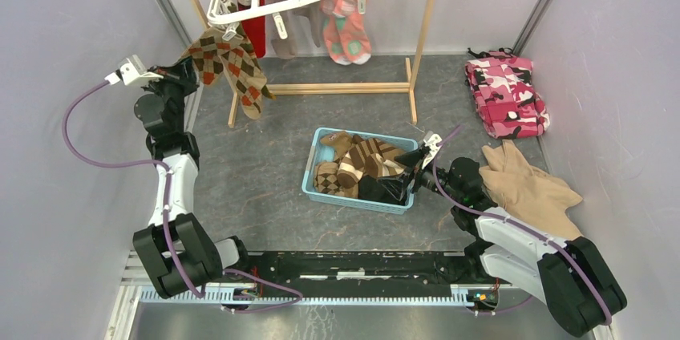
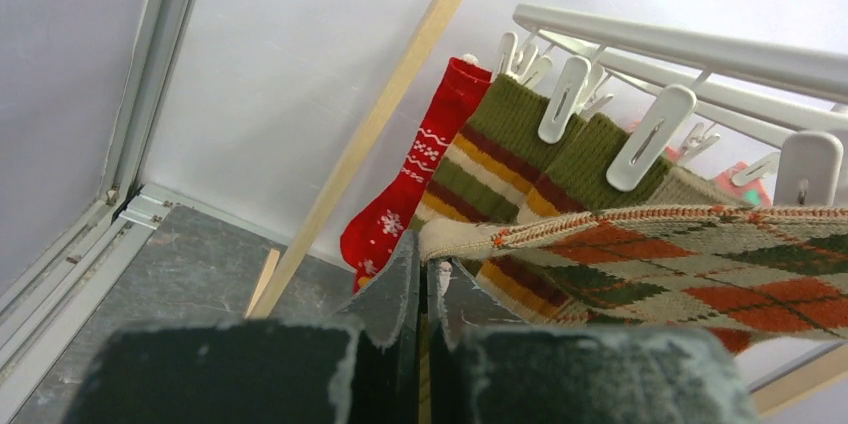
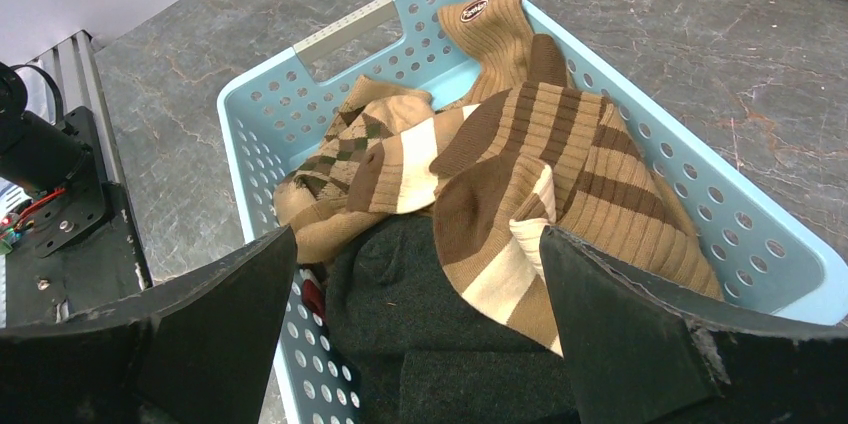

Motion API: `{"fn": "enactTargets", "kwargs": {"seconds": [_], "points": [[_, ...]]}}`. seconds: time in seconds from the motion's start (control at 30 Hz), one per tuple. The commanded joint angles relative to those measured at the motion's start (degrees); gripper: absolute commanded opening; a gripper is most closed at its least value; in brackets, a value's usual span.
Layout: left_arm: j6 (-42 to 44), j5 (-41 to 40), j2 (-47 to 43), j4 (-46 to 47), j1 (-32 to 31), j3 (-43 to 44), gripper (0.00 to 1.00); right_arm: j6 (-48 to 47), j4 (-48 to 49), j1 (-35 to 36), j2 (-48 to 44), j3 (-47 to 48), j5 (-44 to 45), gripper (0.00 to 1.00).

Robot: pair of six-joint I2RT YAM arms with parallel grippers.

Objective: Clip the socks to the hanger
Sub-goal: Rotate the hanger at the clothesline.

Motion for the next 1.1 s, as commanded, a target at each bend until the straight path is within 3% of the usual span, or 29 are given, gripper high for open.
{"fn": "enactTargets", "kwargs": {"seconds": [0.0,0.97,1.07], "points": [[-2.49,1.23,0.38,3.21,0.46,2.92,0.02,0.46,2.88,-0.14,0.07,0.63,-1.34,0.98],[-3.62,1.86,-1.20,2.50,0.53,0.18,0.04,0.51,2.72,-0.14,-0.06,0.69,-1.63,0.98],[-4.27,2.21,-2.94,2.31,0.54,-1.75,0.13,0.53,2.70,-0.16,-0.12,0.69,-1.69,0.98]]}}
